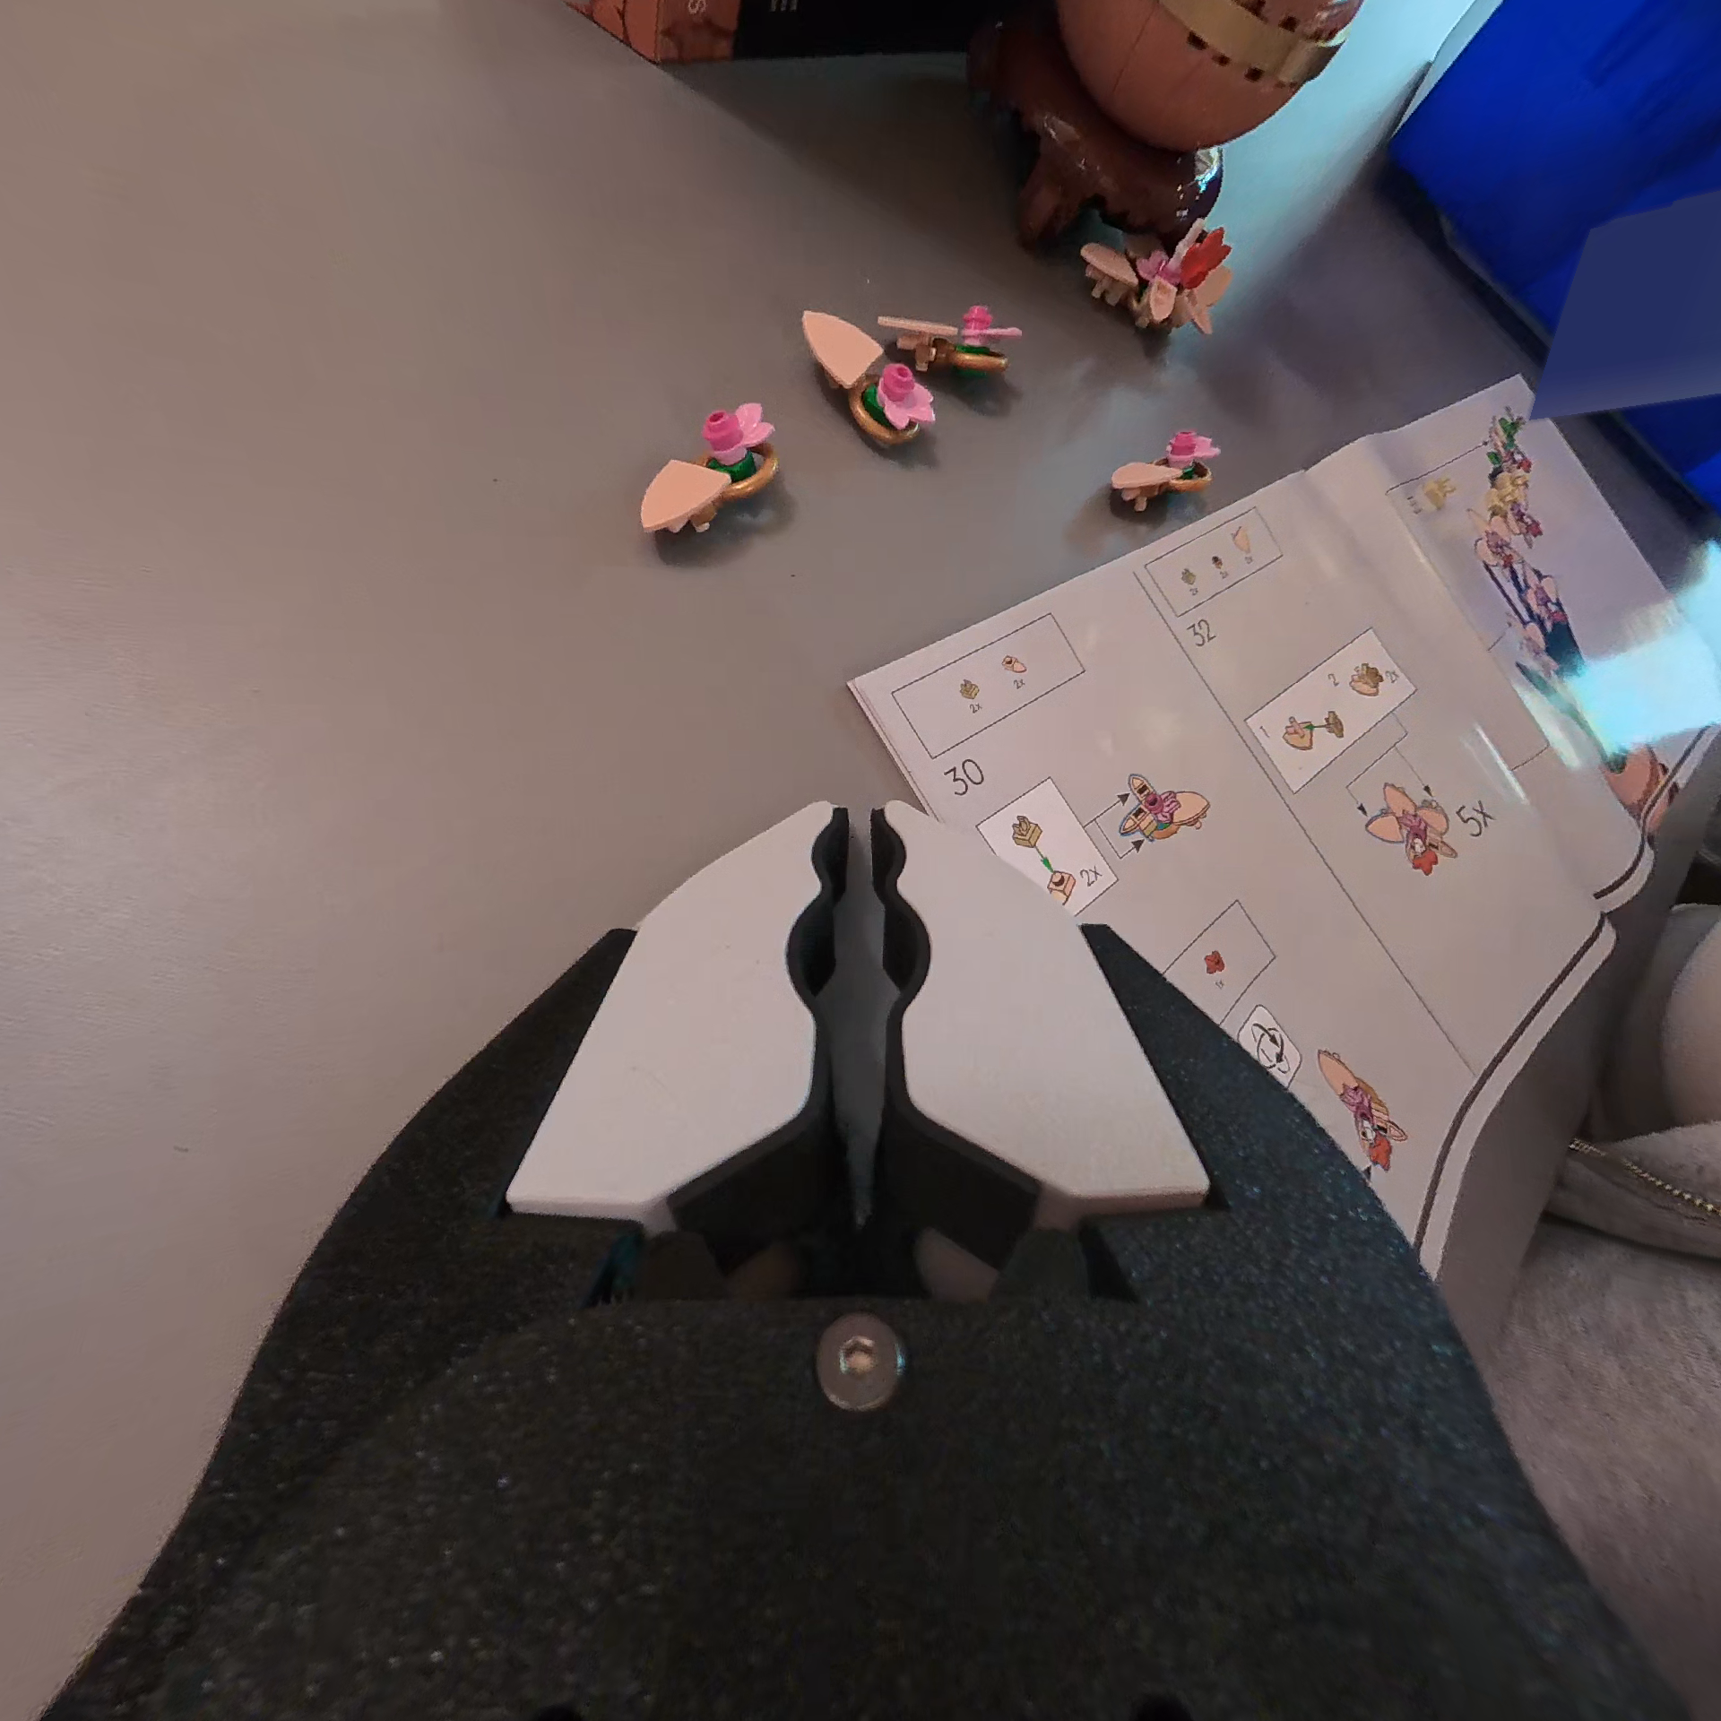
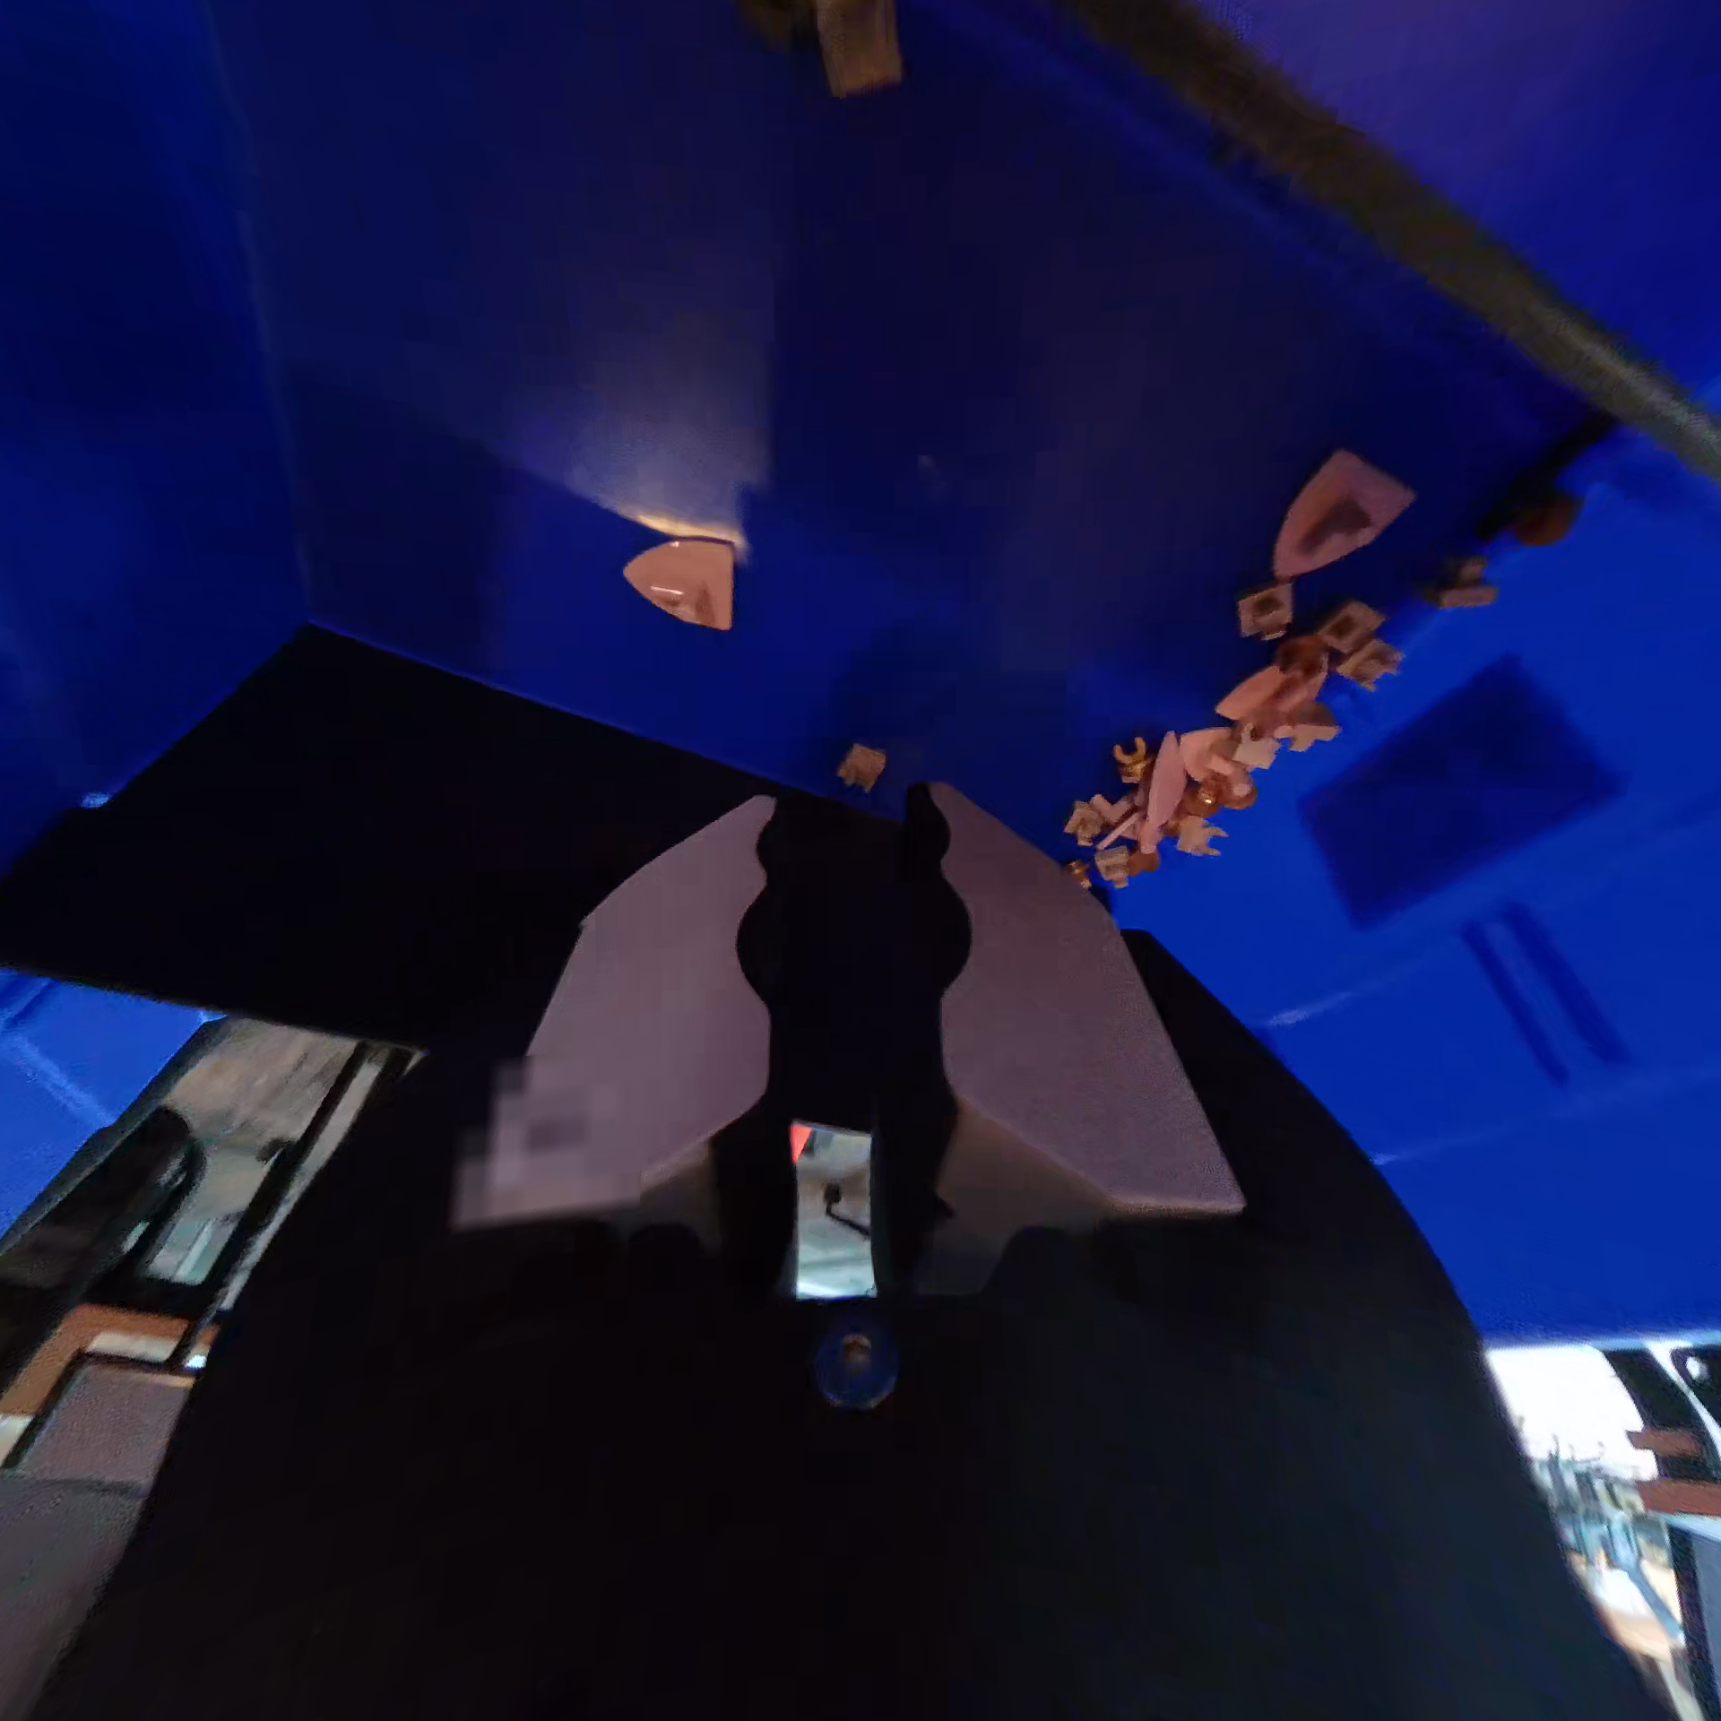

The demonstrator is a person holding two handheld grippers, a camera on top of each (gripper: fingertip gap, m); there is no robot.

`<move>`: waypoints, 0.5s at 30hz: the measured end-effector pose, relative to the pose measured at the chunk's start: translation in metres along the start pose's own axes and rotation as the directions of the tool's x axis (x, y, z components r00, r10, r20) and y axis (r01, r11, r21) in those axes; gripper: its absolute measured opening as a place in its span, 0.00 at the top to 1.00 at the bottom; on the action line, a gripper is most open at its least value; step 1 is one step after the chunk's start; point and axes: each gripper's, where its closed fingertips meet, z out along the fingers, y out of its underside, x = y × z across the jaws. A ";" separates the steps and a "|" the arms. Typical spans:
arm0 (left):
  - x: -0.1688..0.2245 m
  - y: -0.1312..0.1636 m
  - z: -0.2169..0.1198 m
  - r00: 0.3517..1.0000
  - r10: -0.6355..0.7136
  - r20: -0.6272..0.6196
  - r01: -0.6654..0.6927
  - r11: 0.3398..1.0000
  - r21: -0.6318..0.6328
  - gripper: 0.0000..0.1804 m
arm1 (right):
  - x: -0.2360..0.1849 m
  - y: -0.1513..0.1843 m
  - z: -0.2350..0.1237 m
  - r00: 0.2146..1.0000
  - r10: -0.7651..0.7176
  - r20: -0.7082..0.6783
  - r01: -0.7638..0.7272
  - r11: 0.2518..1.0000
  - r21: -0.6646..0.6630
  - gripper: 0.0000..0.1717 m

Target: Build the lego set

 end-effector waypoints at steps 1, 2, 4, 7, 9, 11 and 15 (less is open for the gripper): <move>0.000 0.000 0.000 1.000 -0.004 -0.003 0.004 1.000 0.000 0.97 | 0.003 0.001 0.004 1.000 0.013 -0.004 -0.013 1.000 -0.022 0.86; 0.000 0.000 0.000 1.000 -0.006 -0.005 0.006 1.000 0.000 0.97 | 0.005 0.002 0.007 1.000 0.025 -0.007 -0.025 0.999 -0.038 0.86; 0.000 0.000 0.000 1.000 -0.007 -0.006 0.007 1.000 0.000 0.97 | 0.003 0.003 0.013 0.999 0.042 0.025 -0.040 0.997 -0.064 0.85; 0.000 0.000 0.000 1.000 -0.011 -0.010 0.011 1.000 0.000 0.97 | 0.004 0.001 0.016 0.999 0.045 0.019 -0.044 0.997 -0.066 0.87; 0.000 0.000 0.000 1.000 -0.011 -0.010 0.011 1.000 0.000 0.97 | 0.008 0.000 0.016 0.999 0.040 -0.012 -0.041 0.997 -0.064 0.92; 0.000 0.000 0.000 1.000 -0.009 -0.010 0.009 1.000 0.000 0.97 | 0.007 -0.001 0.016 1.000 0.012 -0.016 -0.013 0.999 -0.052 0.96; 0.000 0.000 0.000 1.000 -0.003 -0.007 0.003 1.000 0.000 0.97 | 0.011 -0.011 -0.016 0.995 0.016 -0.099 -0.006 0.996 0.094 0.96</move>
